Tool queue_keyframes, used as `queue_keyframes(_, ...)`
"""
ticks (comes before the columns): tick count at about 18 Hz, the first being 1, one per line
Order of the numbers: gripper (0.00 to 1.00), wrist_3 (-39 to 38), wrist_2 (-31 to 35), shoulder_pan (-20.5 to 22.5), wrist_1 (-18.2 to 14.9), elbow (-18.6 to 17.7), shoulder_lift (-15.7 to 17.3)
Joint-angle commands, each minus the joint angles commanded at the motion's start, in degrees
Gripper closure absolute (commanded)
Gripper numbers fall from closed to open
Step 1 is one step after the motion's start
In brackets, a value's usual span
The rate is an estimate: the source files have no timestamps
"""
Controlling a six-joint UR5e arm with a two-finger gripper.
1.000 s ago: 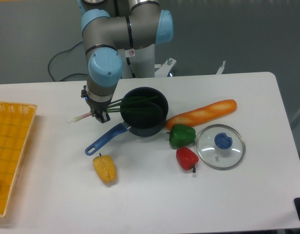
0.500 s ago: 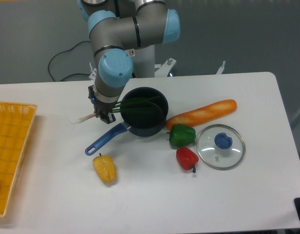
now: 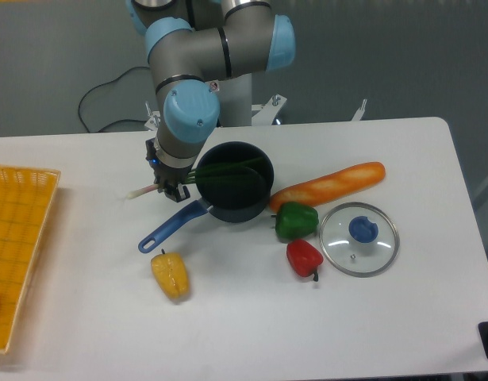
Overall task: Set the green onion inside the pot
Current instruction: 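Release the onion and move the gripper back over the pot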
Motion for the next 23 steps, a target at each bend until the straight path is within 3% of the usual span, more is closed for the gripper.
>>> queue_keyframes(5, 0.47, 0.1, 0.1, 0.2, 0.0, 0.1, 0.0)
queue_keyframes(6, 0.4, 0.1, 0.0, 0.3, 0.1, 0.3, 0.0)
queue_keyframes(7, 0.27, 0.2, 0.1, 0.4, 0.1, 0.6, 0.0)
queue_keyframes(9, 0.17, 0.2, 0.2, 0.5, 0.4, 1.4, -0.1)
queue_keyframes(11, 0.01, 1.6, 0.3, 1.0, 0.5, 1.6, -0.1)
queue_keyframes(16, 0.0, 1.0, 1.8, 5.3, 0.3, 2.1, 1.0)
queue_keyframes(23, 0.0, 1.5, 7.7, 9.0, 1.2, 6.2, 2.4)
